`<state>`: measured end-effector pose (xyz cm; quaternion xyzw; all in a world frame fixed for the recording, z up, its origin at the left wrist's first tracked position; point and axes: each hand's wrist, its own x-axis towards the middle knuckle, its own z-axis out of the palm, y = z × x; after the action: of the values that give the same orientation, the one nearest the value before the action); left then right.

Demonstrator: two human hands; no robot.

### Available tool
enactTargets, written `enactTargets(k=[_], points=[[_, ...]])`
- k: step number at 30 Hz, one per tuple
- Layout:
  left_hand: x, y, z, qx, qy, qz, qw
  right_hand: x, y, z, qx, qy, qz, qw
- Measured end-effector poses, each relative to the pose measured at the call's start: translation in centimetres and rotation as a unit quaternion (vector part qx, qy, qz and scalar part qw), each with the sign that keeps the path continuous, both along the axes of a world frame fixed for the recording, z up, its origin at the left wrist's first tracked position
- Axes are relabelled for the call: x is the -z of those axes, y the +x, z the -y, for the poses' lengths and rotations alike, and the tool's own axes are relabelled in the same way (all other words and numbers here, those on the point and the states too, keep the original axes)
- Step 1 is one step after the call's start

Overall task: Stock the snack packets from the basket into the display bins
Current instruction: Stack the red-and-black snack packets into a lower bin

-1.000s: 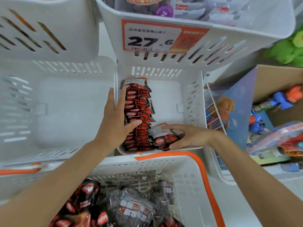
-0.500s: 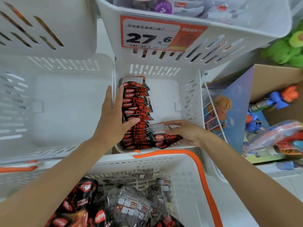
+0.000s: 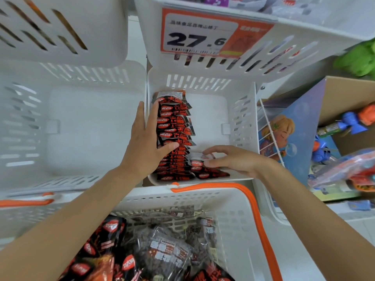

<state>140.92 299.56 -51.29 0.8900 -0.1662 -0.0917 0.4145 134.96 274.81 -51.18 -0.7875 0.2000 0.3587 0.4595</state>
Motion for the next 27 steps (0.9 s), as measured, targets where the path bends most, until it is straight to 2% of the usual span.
enactTargets(k=[3, 5, 14, 16, 19, 22, 25, 27], points=[[0.1, 0.1, 0.0, -0.003, 0.005, 0.008, 1.0, -1.0, 0.0, 0.5, -0.084, 0.057, -0.028, 0.994], [0.1, 0.1, 0.0, -0.005, 0.008, 0.008, 1.0, -0.9, -0.1, 0.7, -0.1, 0.062, -0.025, 0.993], [0.2, 0.1, 0.2, -0.007, 0.007, 0.007, 1.0, 0.1, -1.0, 0.7, -0.107, 0.02, 0.032, 0.994], [-0.2, 0.1, 0.0, -0.003, 0.004, -0.002, 1.0, -0.4, -1.3, 0.8, -0.079, 0.014, 0.037, 0.996], [-1.4, -0.5, -0.3, -0.013, -0.003, -0.03, 0.999, -2.0, -1.9, 0.5, 0.016, 0.002, 0.113, 0.993], [-2.8, -1.8, -1.4, -0.008, 0.006, -0.028, 1.0, -4.7, -2.7, -1.3, 0.094, -0.028, 0.229, 0.968], [-4.6, -4.3, -3.4, 0.039, 0.012, -0.002, 0.999, -7.6, -4.2, -4.6, 0.123, -0.051, 0.341, 0.931], [-5.9, -6.5, -5.4, 0.04, 0.021, 0.012, 0.999, -9.3, -5.9, -7.5, 0.127, -0.041, 0.38, 0.915]])
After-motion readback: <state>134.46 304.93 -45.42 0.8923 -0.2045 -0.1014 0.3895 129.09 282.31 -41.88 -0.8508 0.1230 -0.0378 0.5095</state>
